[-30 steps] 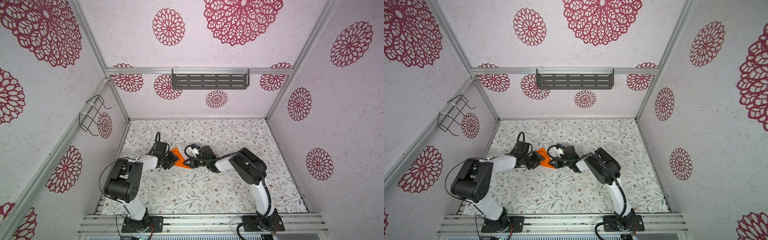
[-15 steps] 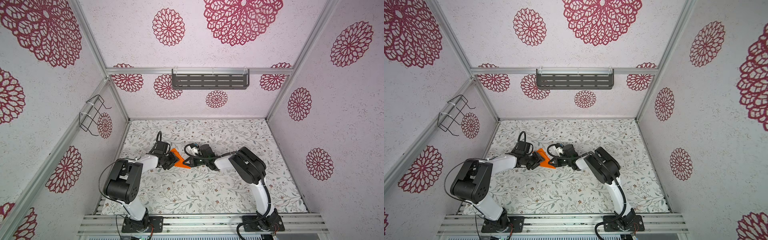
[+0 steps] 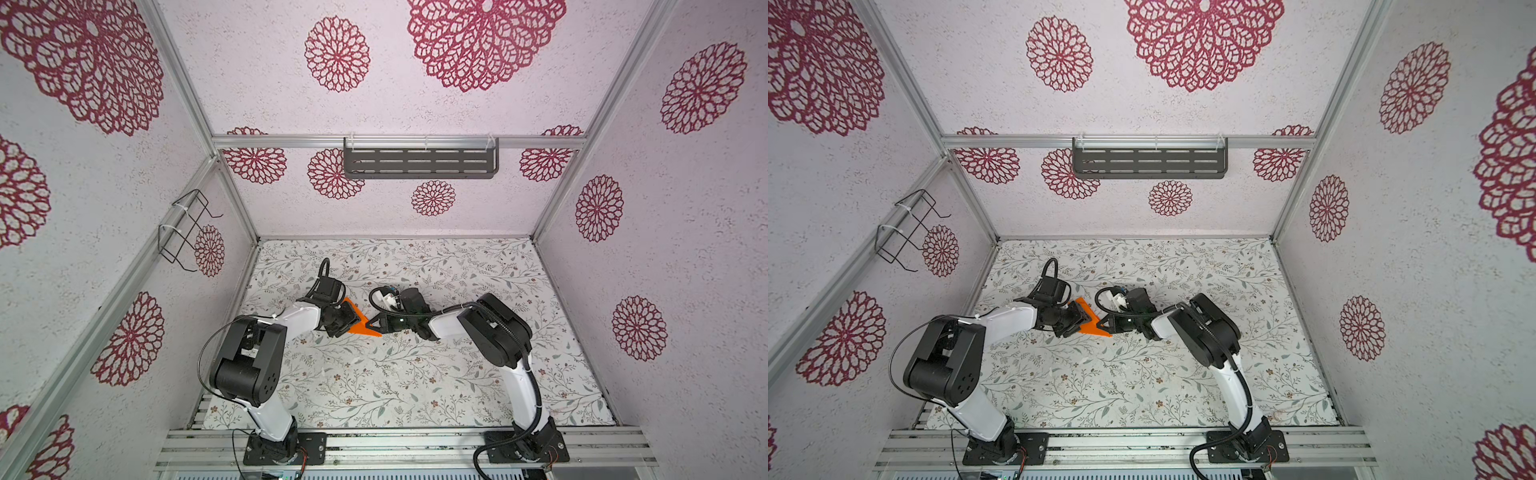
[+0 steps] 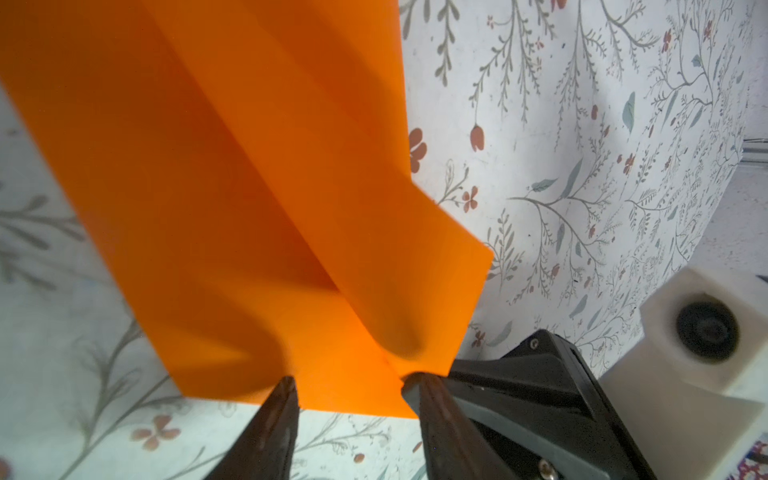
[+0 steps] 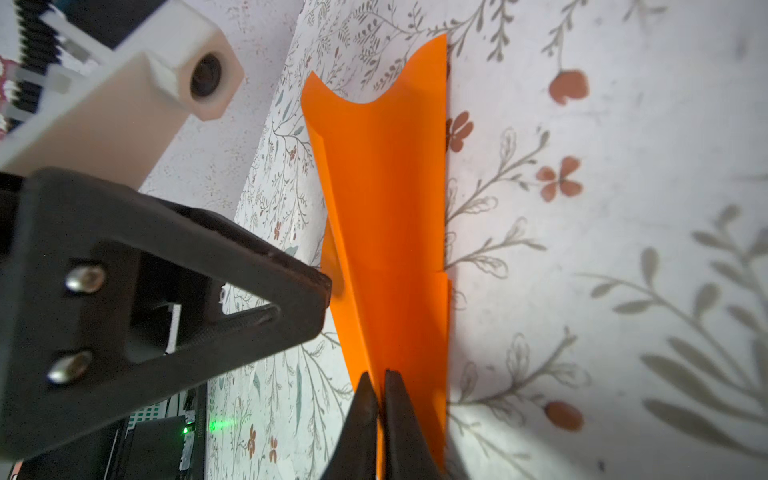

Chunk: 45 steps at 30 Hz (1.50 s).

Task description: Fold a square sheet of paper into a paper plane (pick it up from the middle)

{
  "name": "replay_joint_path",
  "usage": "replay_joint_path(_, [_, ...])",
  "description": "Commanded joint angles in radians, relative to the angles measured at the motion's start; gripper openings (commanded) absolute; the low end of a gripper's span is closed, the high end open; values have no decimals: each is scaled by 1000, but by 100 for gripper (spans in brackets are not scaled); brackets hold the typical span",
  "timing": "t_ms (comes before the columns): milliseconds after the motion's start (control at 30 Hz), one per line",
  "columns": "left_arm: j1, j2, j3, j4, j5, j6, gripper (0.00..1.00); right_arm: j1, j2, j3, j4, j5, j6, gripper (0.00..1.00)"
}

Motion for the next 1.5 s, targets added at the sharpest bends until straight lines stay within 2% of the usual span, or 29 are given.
replay_joint_path(0, [-10,-12,16,-25,-35,10,51,-10,42,-1,-71,3,4,11])
replay_joint_path(433, [-16,94,74,-102,-97,-10,49,-13,39,2,-74,-15,5,16])
replay_joint_path(800, [-20,175,127,-232,-170,-10,46,-27,38,35,-108,-99,3,17])
replay_joint_path(1133, [-21,233,161,-292,-193,9,46,-52,-34,47,-188,-115,-41,20])
replay_joint_path(1267, [-21,241,173,-319,-210,21,46,-53,-35,50,-231,-138,-67,17])
replay_joint_path(1300, [-21,280,176,-325,-215,23,46,-53,-32,48,-239,-138,-72,16])
replay_joint_path(1467, [-22,312,190,-350,-239,25,46,-52,-13,53,-292,-85,-95,11])
